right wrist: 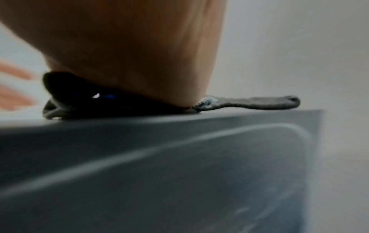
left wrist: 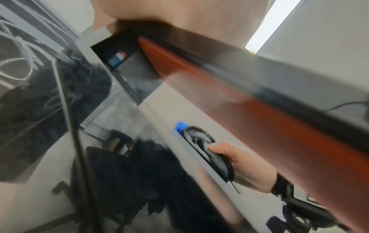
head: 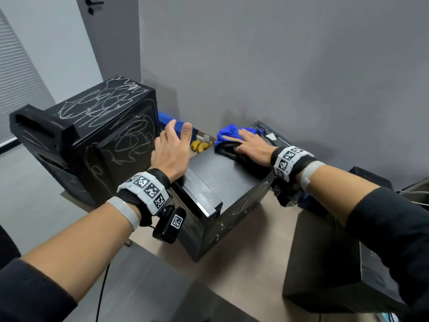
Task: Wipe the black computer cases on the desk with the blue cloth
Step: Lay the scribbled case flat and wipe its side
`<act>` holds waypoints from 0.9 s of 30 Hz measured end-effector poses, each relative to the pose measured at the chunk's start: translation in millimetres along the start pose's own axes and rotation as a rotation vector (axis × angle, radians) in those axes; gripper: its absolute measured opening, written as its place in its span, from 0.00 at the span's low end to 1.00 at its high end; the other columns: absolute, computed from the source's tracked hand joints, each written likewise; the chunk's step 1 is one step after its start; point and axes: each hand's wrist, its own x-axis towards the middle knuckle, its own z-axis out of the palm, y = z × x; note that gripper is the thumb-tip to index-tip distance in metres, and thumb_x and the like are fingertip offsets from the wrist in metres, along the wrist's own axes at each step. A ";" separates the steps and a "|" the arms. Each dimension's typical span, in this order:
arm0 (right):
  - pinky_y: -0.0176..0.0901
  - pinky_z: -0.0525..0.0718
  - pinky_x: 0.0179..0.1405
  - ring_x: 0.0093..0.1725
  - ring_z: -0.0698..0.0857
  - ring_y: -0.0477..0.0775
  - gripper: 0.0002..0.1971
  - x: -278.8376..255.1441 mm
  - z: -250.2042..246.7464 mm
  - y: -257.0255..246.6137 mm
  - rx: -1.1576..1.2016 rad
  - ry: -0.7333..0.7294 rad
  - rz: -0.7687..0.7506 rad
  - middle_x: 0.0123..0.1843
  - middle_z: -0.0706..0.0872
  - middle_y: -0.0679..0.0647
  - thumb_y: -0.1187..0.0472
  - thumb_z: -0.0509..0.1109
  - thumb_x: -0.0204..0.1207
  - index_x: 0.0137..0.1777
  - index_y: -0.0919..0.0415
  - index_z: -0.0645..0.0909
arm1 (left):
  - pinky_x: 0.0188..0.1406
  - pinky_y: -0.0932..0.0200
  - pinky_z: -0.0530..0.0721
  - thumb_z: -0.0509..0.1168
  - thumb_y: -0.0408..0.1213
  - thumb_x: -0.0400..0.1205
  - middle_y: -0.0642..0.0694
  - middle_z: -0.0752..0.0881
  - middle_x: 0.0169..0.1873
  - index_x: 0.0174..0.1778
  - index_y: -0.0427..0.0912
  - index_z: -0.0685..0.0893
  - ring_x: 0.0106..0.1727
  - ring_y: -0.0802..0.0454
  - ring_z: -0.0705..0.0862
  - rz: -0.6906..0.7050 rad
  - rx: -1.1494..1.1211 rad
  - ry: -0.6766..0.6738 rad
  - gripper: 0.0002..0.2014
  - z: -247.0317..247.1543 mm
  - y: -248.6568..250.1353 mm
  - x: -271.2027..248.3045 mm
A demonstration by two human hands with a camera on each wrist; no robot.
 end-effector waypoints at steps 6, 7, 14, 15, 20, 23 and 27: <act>0.61 0.43 0.84 0.87 0.44 0.58 0.29 13.8 -1.6 28.0 -0.057 0.063 0.202 0.88 0.48 0.60 0.51 0.54 0.85 0.86 0.42 0.52 | 0.73 0.37 0.70 0.40 0.71 0.83 0.44 0.78 0.74 0.79 0.49 0.68 0.75 0.40 0.73 -0.047 0.063 -0.043 0.37 0.4 3.0 1.1; 0.62 0.41 0.84 0.87 0.42 0.58 0.30 10.4 4.2 21.4 -0.063 0.052 0.193 0.88 0.46 0.59 0.50 0.54 0.85 0.85 0.38 0.51 | 0.70 0.38 0.73 0.44 0.70 0.82 0.46 0.81 0.69 0.75 0.51 0.72 0.71 0.41 0.77 -0.054 0.104 -0.070 0.35 0.6 3.6 1.4; 0.60 0.33 0.83 0.86 0.34 0.52 0.29 -62.6 53.0 -29.8 -0.050 -0.094 -0.129 0.88 0.39 0.54 0.49 0.52 0.84 0.82 0.27 0.49 | 0.65 0.49 0.78 0.59 0.53 0.80 0.51 0.86 0.66 0.63 0.64 0.83 0.66 0.41 0.83 -0.034 0.423 -0.239 0.16 5.1 -3.9 10.2; 0.59 0.33 0.84 0.86 0.34 0.51 0.28 -67.1 50.2 -26.1 -0.048 -0.115 -0.151 0.88 0.40 0.54 0.50 0.51 0.85 0.82 0.27 0.49 | 0.65 0.49 0.78 0.59 0.52 0.82 0.50 0.86 0.67 0.64 0.64 0.84 0.66 0.40 0.83 -0.024 0.447 -0.249 0.16 4.5 -2.1 10.3; 0.58 0.42 0.85 0.87 0.41 0.60 0.31 -12.9 19.1 30.7 -0.182 -0.066 -0.021 0.88 0.44 0.63 0.42 0.50 0.80 0.83 0.31 0.46 | 0.61 0.49 0.77 0.54 0.48 0.84 0.48 0.86 0.65 0.61 0.62 0.87 0.63 0.37 0.84 0.016 0.474 -0.299 0.18 -1.2 5.6 4.3; 0.60 0.40 0.84 0.87 0.39 0.60 0.32 30.2 -1.0 40.7 -0.149 -0.021 0.146 0.88 0.42 0.61 0.45 0.55 0.84 0.83 0.30 0.44 | 0.61 0.46 0.78 0.50 0.49 0.82 0.47 0.87 0.63 0.60 0.59 0.88 0.61 0.37 0.84 -0.012 0.455 -0.315 0.21 -2.1 3.5 6.2; 0.67 0.36 0.82 0.86 0.35 0.60 0.34 38.7 11.0 6.5 -0.148 -0.050 0.116 0.88 0.37 0.57 0.46 0.59 0.82 0.83 0.28 0.45 | 0.61 0.46 0.77 0.50 0.47 0.85 0.44 0.86 0.63 0.60 0.52 0.87 0.62 0.37 0.83 -0.009 0.476 -0.284 0.20 1.4 3.2 8.0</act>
